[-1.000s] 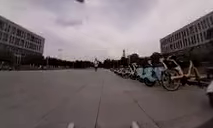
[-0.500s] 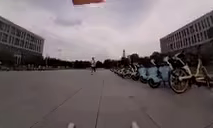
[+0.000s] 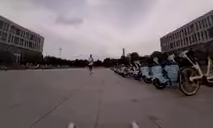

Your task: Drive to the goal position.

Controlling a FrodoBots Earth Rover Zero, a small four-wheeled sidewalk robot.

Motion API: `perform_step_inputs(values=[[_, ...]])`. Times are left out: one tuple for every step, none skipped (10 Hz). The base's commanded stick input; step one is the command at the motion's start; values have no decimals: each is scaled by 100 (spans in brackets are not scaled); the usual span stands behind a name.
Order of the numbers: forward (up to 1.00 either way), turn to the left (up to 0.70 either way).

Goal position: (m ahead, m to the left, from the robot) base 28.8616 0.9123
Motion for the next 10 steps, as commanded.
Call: perform_step_inputs(values=[[70, 0], [70, 0], [70, 0], [70, 0], [70, 0], [70, 0], [70, 0], [70, 0], [70, 0], [70, 0]])
